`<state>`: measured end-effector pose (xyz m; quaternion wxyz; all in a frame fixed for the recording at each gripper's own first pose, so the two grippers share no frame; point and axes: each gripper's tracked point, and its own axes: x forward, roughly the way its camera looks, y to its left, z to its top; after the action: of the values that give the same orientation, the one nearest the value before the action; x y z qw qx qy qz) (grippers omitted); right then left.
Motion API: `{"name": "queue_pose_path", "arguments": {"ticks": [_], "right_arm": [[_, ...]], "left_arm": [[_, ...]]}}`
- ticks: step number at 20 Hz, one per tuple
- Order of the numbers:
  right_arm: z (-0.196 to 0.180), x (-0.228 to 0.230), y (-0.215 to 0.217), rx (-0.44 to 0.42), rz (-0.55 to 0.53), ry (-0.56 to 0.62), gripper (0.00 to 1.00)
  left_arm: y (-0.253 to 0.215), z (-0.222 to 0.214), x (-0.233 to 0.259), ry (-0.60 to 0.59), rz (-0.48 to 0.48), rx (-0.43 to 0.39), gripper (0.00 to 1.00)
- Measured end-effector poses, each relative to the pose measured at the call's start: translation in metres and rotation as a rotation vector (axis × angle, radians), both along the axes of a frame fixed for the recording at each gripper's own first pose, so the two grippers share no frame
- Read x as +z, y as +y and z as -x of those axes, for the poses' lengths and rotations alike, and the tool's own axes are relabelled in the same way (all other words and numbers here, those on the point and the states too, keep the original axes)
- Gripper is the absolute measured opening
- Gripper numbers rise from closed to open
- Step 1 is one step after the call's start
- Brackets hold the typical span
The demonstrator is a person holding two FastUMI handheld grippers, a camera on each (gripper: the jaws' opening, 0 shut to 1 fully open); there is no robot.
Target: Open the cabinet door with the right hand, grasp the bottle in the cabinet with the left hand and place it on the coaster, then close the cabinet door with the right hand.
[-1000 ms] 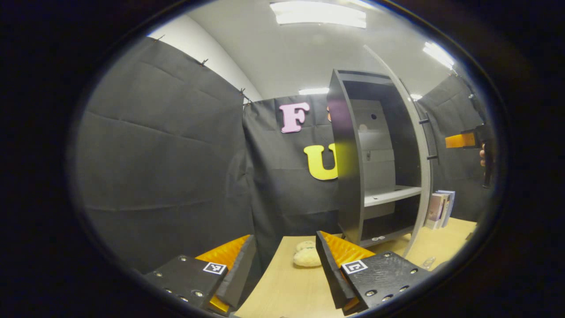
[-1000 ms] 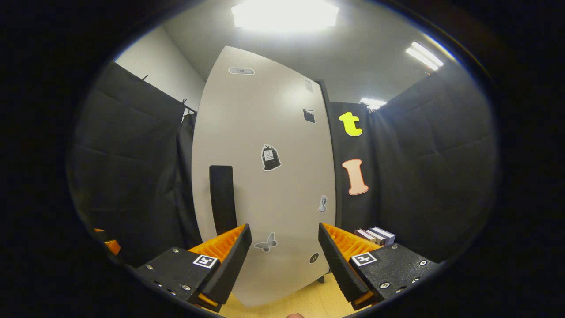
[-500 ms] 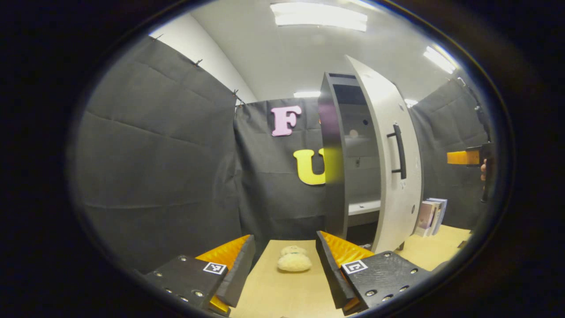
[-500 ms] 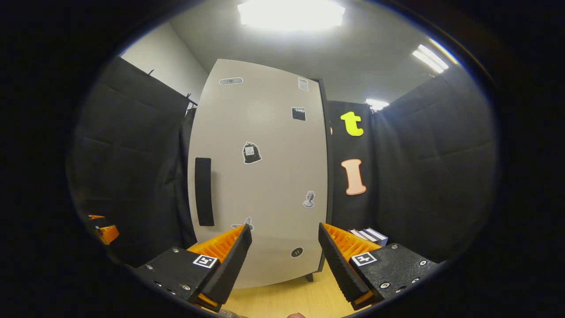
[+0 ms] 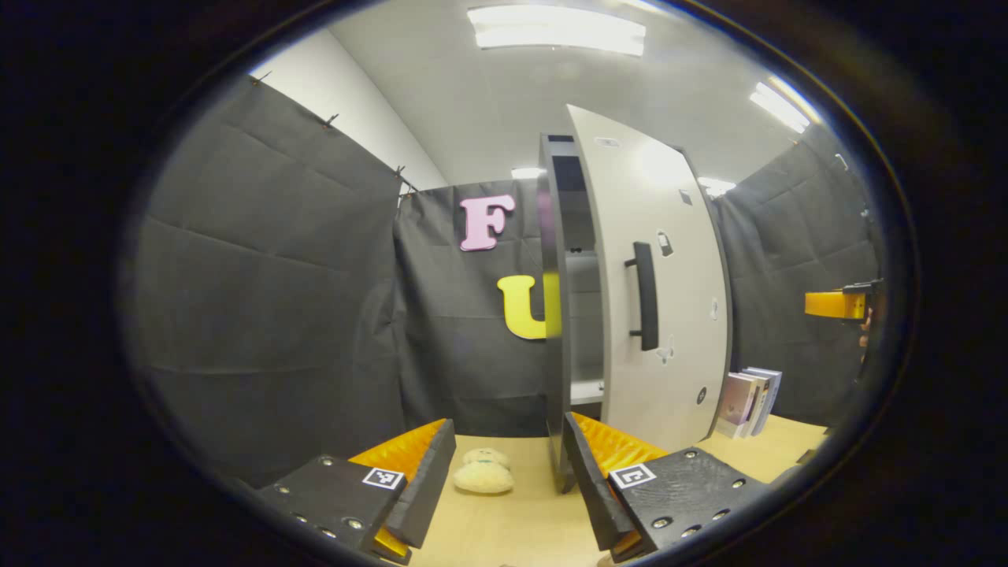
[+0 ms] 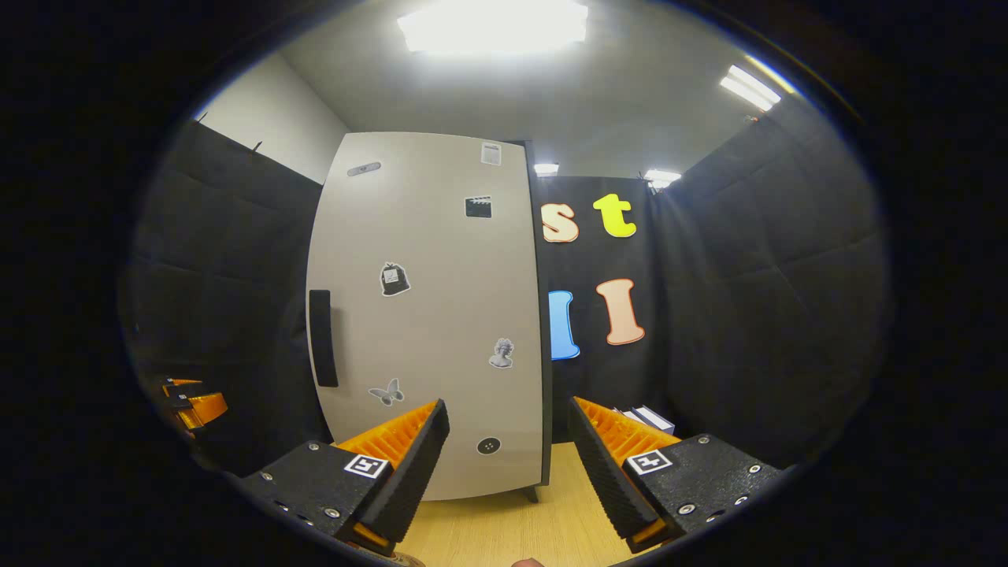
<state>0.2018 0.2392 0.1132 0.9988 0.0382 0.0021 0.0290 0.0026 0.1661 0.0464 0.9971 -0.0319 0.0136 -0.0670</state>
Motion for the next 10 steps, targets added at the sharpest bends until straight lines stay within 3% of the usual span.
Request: {"name": "queue_pose_path", "arguments": {"ticks": [10], "right_arm": [[0.001,-0.014,-0.07,-0.016,-0.016,0.012,0.94]], "left_arm": [[-0.019,-0.007,0.006,-0.005,0.001,-0.011,0.76]]}}
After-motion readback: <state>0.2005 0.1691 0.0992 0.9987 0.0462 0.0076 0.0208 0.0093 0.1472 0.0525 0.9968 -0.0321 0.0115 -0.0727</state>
